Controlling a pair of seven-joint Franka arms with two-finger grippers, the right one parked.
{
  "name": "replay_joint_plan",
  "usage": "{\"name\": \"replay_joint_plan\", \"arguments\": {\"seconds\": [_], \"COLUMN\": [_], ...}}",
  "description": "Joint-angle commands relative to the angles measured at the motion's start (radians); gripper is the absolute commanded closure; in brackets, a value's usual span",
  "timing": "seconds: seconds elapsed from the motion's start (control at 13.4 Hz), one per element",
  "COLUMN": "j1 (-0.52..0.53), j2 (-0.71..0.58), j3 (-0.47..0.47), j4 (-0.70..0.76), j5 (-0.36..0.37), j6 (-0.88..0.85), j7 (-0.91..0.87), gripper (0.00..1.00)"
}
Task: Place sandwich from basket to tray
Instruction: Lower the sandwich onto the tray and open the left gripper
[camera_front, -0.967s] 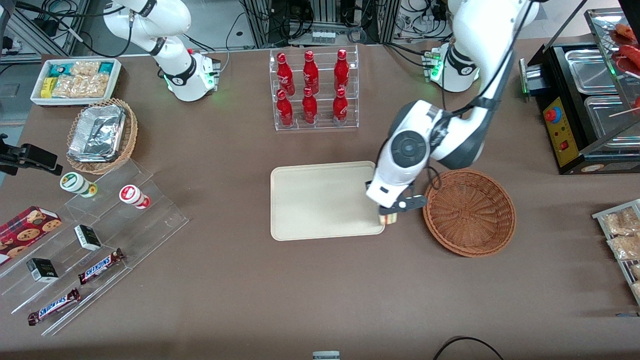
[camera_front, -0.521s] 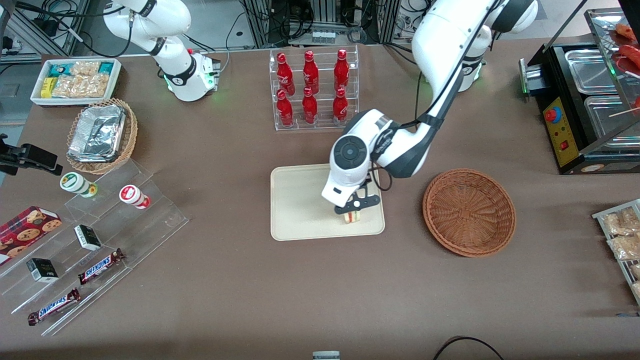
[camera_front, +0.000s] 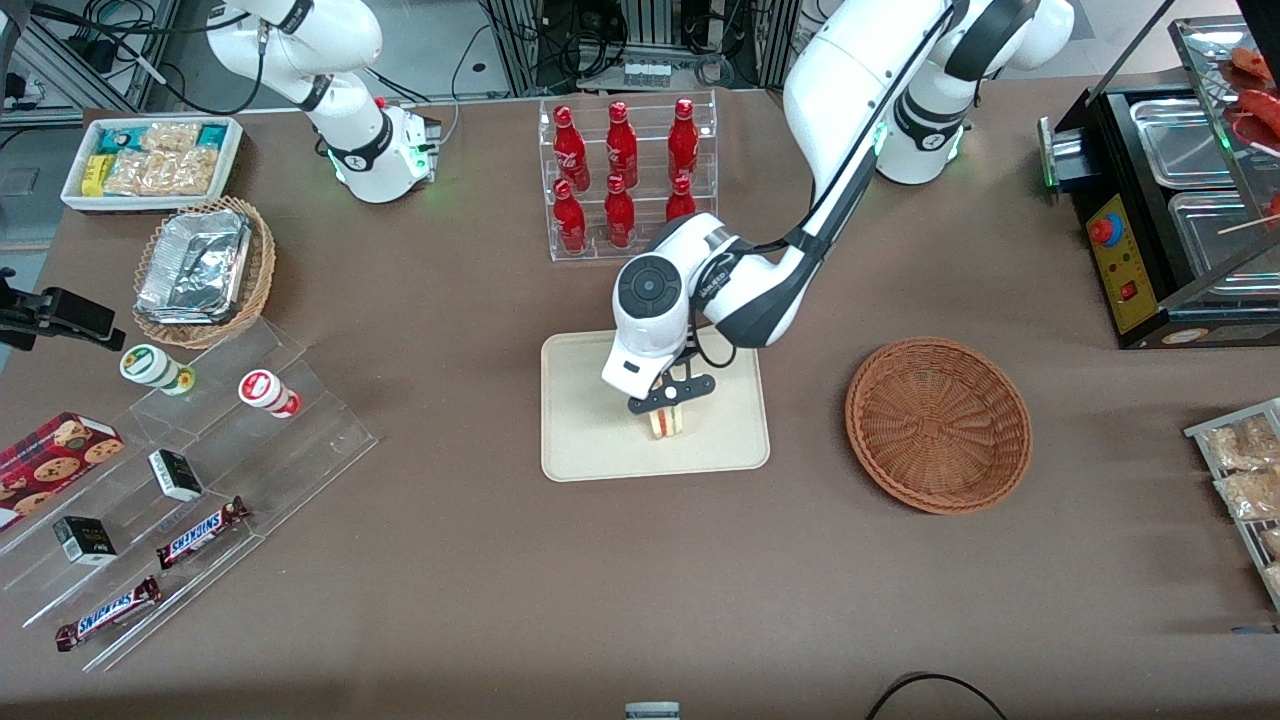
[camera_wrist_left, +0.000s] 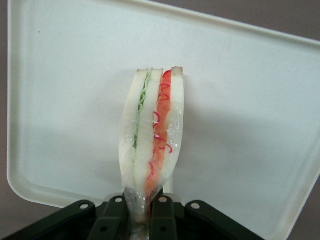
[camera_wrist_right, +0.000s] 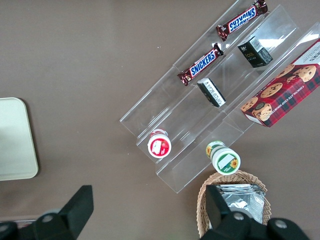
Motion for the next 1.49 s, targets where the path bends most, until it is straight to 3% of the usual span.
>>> {"name": "replay_joint_plan", "arguments": {"seconds": [0.0, 0.3, 0.37, 0.45, 0.67, 0.97, 1.41], "j1": [-0.014, -0.014, -0.014, -0.013, -0.006, -0.002, 0.105], "j2": [0.03, 0.059, 0.064, 0.062, 0.033, -0.022, -0.143], "j3": [0.013, 0.014, 0.014, 0.014, 0.016, 0.018, 0.022], "j4": [0.028, 0.045, 0.048, 0.052, 0.084, 0.167, 0.155], "j5": [0.009, 0.009, 0.009, 0.008, 0.006, 0.001, 0.001], "j6": [0.013, 0.024, 0.024, 0.024, -0.01, -0.183, -0.338], "j7": [-0.025, -0.077, -0.077, -0.068, -0.067, -0.059, 0.107], "gripper": [1.0, 1.0, 0.88, 0.01, 0.0, 0.0, 0.0]}}
